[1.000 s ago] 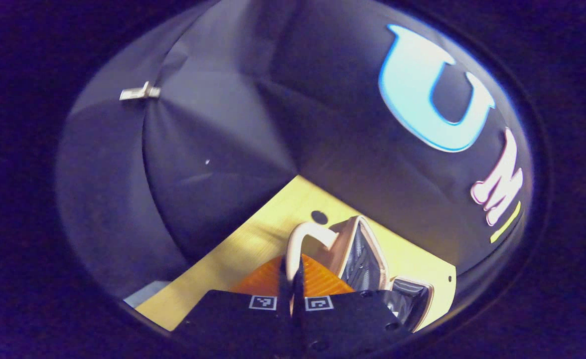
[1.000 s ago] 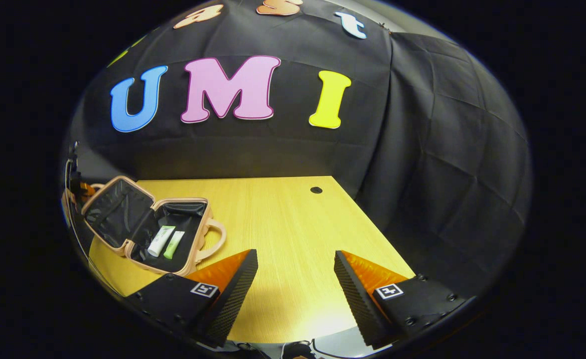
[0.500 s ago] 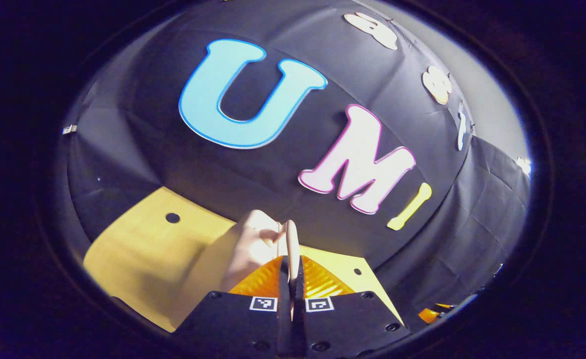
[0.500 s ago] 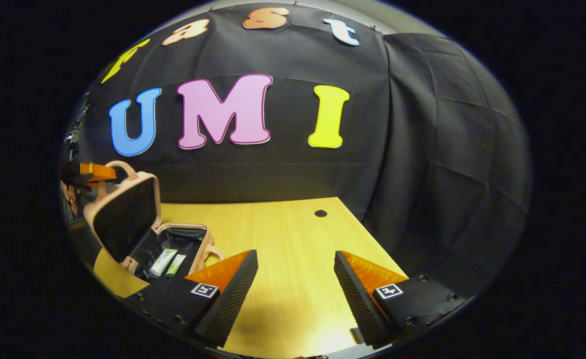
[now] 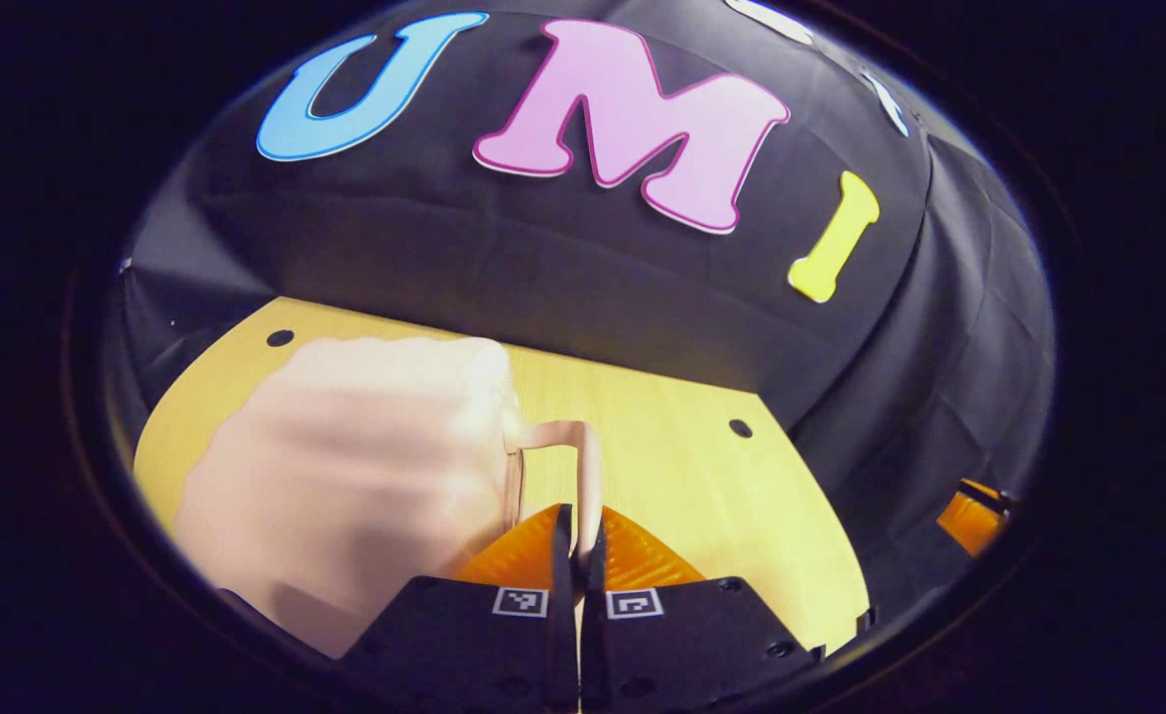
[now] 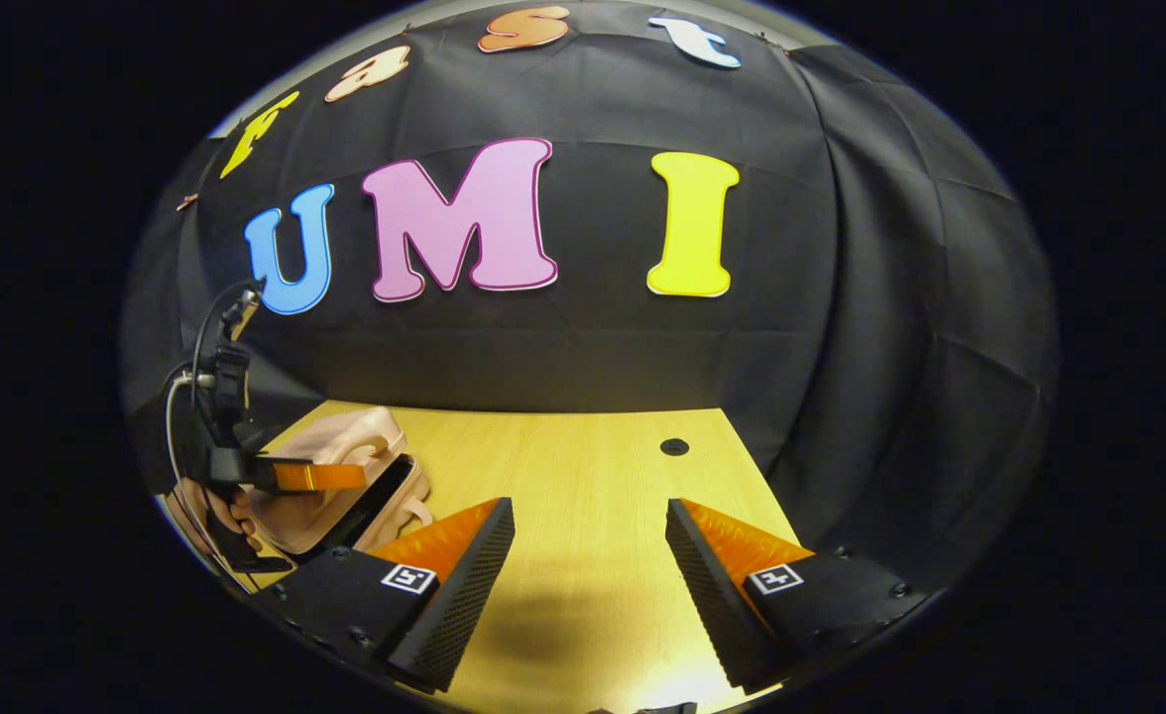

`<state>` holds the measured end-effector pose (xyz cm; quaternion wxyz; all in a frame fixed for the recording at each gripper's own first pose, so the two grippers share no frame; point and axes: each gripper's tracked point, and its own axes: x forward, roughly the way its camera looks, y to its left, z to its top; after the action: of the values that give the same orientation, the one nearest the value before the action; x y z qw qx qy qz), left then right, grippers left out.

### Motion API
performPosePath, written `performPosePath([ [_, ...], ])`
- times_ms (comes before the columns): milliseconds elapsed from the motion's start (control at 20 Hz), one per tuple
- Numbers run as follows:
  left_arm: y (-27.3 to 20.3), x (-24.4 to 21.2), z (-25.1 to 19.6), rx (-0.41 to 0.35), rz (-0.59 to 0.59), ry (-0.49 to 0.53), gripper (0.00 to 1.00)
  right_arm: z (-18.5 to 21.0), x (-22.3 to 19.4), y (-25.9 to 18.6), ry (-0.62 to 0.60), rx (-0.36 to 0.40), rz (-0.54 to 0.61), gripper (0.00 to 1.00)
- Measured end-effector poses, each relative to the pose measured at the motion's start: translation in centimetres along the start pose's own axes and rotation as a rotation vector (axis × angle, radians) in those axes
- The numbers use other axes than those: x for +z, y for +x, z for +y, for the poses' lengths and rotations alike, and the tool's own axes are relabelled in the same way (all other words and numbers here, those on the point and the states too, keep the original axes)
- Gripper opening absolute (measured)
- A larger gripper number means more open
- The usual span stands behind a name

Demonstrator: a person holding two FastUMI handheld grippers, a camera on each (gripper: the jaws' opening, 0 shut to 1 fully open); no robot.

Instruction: First open the suitcase, pack the skin care products into it, and then close the suitcase.

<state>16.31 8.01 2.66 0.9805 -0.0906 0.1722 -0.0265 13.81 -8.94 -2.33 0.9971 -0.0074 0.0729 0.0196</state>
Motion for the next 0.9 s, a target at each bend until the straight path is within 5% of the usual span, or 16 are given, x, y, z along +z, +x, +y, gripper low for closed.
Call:
performPosePath([
  [300, 1.6, -2.8, -1.0, 0.051, 0.03, 0.042, 0.18, 0.9, 0.2, 0.5, -0.01, 0.074, 0.002, 0.97],
  [450, -0.5, -2.1, -3.0, 0.019, -0.022, 0.06, 0.65, 2.6, 0.7, 0.1, -0.011, 0.096, -0.01, 0.96],
  [550, -4.1, -0.6, -3.0, 0.034, -0.105, 0.062, 0.87, 3.8, 1.5, -0.8, -0.01, 0.101, -0.035, 0.97],
  [900, -20.6, 6.7, -0.2, 0.132, -0.439, 0.152, 0.97, 9.0, 3.6, -4.5, 0.036, 0.114, -0.077, 0.96],
])
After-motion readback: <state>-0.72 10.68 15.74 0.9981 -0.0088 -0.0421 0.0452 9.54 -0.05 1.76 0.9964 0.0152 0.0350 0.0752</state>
